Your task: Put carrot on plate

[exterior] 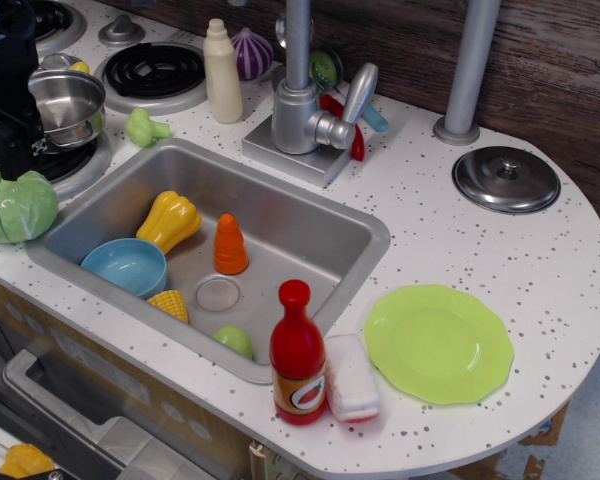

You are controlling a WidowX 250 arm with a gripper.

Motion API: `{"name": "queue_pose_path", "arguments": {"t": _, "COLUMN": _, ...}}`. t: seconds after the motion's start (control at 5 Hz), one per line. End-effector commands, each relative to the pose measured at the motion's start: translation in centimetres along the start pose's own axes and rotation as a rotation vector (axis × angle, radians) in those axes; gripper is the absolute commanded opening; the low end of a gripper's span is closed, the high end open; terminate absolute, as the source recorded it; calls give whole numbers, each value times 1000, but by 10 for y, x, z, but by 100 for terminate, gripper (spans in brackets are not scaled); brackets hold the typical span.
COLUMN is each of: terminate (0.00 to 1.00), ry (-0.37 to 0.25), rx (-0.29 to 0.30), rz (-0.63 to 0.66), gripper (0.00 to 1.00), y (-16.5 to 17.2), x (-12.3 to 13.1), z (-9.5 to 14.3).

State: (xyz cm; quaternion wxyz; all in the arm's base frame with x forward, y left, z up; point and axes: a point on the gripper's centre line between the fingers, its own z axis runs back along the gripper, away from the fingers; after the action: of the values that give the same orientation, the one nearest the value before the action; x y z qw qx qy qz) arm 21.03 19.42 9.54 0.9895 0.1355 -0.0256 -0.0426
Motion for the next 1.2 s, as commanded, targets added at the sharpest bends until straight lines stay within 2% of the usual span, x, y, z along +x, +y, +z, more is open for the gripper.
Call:
{"name": "queue_pose_path", "arguments": {"t": 0.0, "terminate": 0, "ry": 0, "rx": 0, "rz": 0, "gripper": 100, "y": 0, "x": 0, "z": 0}}
{"name": "queue_pose_path", "arguments": {"t": 0.2, "terminate": 0, "ry": 12, "rx": -30, "rz": -10, "gripper": 100, "y": -29, "x": 25, "z": 14}}
{"name": "queue_pose_path", "arguments": {"t": 0.4, "terminate": 0, "ry": -9, "rx": -57, "rz": -23, "gripper": 100, "y": -63, "x": 53, "z": 24}}
{"name": "queue_pose_path", "arguments": {"t": 0.6, "terminate": 0, "ry": -31, "rx": -71, "rz": -10, "gripper": 100, "y": -101, "x": 81, "z": 17}}
{"name": "queue_pose_path", "arguments": {"t": 0.8, "terminate": 0, "ry": -87, "rx": -85, "rz": -25, "gripper": 100, "y": -114, "x": 104, "z": 0}}
{"name": "queue_pose_path", "arguments": {"t": 1.0, "terminate": 0, "ry": -115, "rx": -80, "rz": -35, "gripper": 100, "y": -122, "x": 119, "z": -11}}
